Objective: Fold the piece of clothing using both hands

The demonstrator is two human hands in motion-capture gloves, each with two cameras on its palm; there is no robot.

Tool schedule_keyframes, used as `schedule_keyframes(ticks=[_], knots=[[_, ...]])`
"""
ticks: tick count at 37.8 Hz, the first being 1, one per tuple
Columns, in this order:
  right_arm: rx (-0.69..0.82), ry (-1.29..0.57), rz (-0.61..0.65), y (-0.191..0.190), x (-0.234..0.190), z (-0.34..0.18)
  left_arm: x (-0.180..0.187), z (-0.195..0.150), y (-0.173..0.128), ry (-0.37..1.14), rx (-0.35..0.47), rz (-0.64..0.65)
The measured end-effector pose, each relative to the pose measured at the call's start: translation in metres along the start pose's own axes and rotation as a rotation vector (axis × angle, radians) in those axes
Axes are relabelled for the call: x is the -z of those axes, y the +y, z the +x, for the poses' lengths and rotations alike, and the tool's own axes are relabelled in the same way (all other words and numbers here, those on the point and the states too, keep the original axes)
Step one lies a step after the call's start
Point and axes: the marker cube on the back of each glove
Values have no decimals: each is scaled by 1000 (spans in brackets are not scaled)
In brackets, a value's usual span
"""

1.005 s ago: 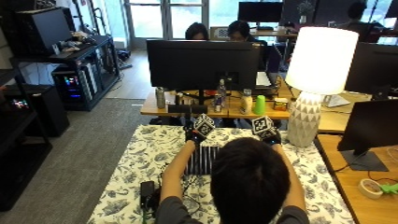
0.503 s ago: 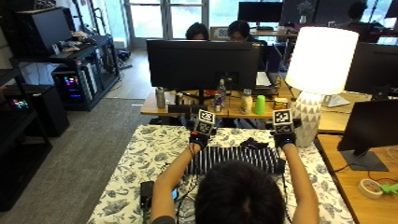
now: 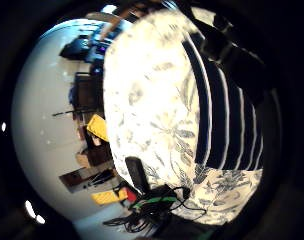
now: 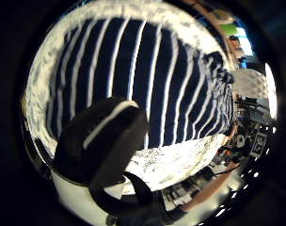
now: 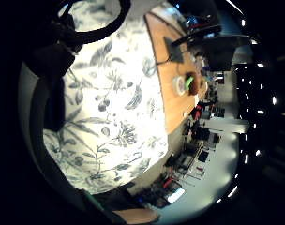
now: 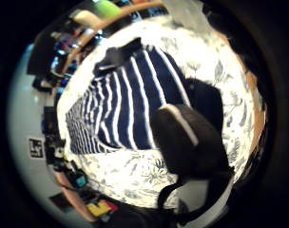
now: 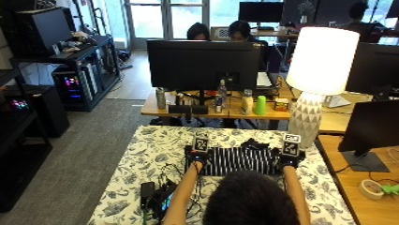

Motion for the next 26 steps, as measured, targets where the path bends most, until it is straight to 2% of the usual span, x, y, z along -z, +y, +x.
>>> schedule_keyframes(ticks=[1, 2, 4, 7, 9, 12, 16, 23, 26], knots=[[-5, -14, -109, 8, -11, -2, -8, 7, -8, 25, -78, 16], [-5, -29, -207, 16, -20, -4, -17, 12, -14, 33, -112, 11], [-4, -47, -327, 24, -35, -8, -32, 16, -20, 28, -103, -38], [4, -54, -421, 28, -47, -14, -42, 19, -28, 52, -81, -62], [16, -57, -455, 30, -52, -17, -43, 19, -29, 77, -95, -68], [12, -77, -464, 30, -55, -22, -44, 19, -27, 90, -116, -95], [-54, -121, -440, 26, -54, -27, -45, 18, -27, 78, -98, -109], [-77, -195, -225, 19, -49, -39, -37, 22, -13, 4, -105, -99], [-48, -194, -203, 21, -41, -42, -29, 23, -4, -62, -80, -103]])
